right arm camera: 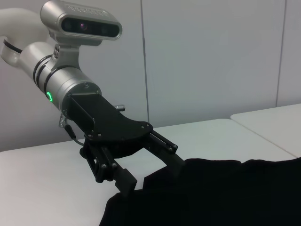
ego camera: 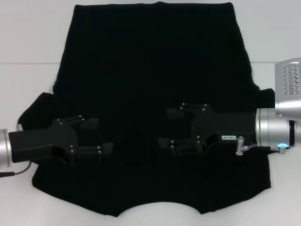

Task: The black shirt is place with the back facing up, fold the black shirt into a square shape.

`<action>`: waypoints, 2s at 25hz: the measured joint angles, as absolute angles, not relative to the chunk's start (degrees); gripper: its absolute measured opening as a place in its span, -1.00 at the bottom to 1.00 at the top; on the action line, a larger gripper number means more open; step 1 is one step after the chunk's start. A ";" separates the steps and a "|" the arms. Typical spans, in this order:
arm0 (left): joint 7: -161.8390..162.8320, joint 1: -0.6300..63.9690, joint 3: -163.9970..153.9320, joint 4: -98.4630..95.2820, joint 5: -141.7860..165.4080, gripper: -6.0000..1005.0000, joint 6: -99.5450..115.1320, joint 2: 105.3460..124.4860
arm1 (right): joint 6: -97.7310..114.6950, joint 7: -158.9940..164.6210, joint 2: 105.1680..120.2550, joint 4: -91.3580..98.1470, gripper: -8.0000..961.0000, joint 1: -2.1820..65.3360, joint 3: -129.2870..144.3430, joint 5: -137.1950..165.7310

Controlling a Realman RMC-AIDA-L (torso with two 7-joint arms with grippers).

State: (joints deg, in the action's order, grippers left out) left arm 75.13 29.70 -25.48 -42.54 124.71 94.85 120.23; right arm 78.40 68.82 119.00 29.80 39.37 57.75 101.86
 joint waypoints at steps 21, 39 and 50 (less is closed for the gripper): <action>81.17 29.96 -24.99 -43.82 124.36 0.77 93.97 120.24 | 77.55 70.08 119.39 29.71 0.83 39.42 57.16 101.38; 128.56 34.89 -24.98 -54.76 143.44 0.77 86.75 116.57 | 76.34 73.52 120.08 29.01 0.83 40.29 57.61 101.27; 141.11 36.23 -25.58 -55.52 153.54 0.77 78.70 116.16 | 76.25 73.74 119.94 29.47 0.83 40.52 57.20 101.24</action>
State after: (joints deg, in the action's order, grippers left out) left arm 141.11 36.23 -25.58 -55.52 153.54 78.70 116.16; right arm 76.25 73.74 119.94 29.47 40.52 57.21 101.24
